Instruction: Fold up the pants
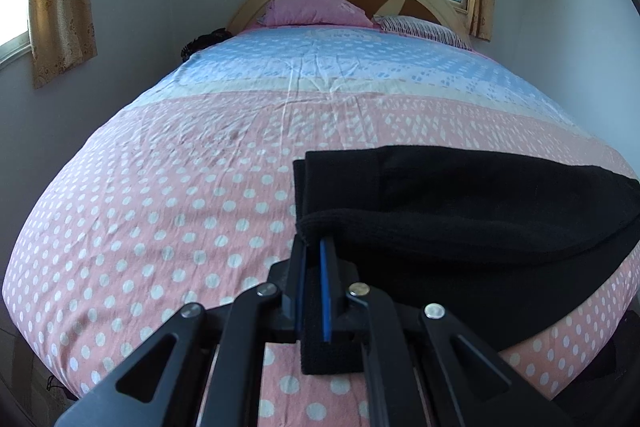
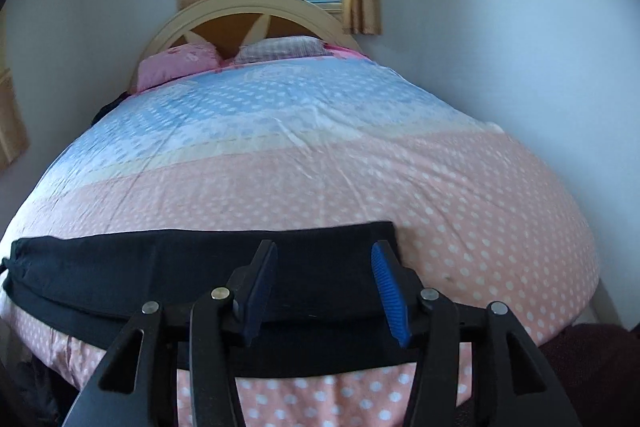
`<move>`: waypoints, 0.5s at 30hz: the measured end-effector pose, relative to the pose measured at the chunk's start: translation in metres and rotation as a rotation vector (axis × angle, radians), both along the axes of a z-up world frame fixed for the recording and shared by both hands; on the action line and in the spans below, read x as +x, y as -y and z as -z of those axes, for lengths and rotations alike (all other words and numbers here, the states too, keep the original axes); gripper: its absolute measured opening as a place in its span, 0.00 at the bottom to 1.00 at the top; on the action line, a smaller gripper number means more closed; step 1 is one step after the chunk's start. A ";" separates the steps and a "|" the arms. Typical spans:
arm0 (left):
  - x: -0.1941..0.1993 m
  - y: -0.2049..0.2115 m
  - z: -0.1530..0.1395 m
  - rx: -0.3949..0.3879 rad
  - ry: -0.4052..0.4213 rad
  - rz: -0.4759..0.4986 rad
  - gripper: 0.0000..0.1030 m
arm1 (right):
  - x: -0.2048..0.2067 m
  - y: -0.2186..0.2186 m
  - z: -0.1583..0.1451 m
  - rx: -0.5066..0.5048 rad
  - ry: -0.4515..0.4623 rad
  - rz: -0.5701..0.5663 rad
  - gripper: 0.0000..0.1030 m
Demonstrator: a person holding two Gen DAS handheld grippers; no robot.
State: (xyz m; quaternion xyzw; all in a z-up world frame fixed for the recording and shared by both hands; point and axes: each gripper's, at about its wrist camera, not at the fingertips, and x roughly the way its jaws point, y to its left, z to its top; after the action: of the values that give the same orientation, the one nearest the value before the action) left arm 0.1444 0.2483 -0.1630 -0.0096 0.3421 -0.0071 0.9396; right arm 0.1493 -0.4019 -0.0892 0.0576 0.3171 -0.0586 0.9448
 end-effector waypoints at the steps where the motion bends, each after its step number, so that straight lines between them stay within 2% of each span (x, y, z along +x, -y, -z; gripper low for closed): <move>1: -0.001 0.001 0.001 0.010 0.000 -0.001 0.06 | 0.005 -0.020 -0.004 -0.016 -0.003 -0.052 0.50; 4: -0.002 0.002 0.003 0.030 -0.002 -0.013 0.06 | 0.023 -0.103 -0.002 -0.090 -0.031 -0.250 0.50; 8: -0.005 0.005 0.005 0.053 -0.005 -0.029 0.06 | 0.042 -0.213 0.027 -0.134 -0.094 -0.526 0.50; 11: -0.007 0.006 0.005 0.068 -0.005 -0.034 0.06 | 0.047 -0.272 0.050 -0.168 -0.136 -0.668 0.50; 15: -0.007 0.004 0.005 0.052 0.000 -0.036 0.06 | 0.050 -0.309 0.072 -0.200 -0.172 -0.755 0.50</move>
State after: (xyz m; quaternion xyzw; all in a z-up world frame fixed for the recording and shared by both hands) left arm 0.1375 0.2441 -0.1679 0.0089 0.3419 0.0186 0.9395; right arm 0.1990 -0.0926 -0.1613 -0.1604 0.3865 0.2576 0.8709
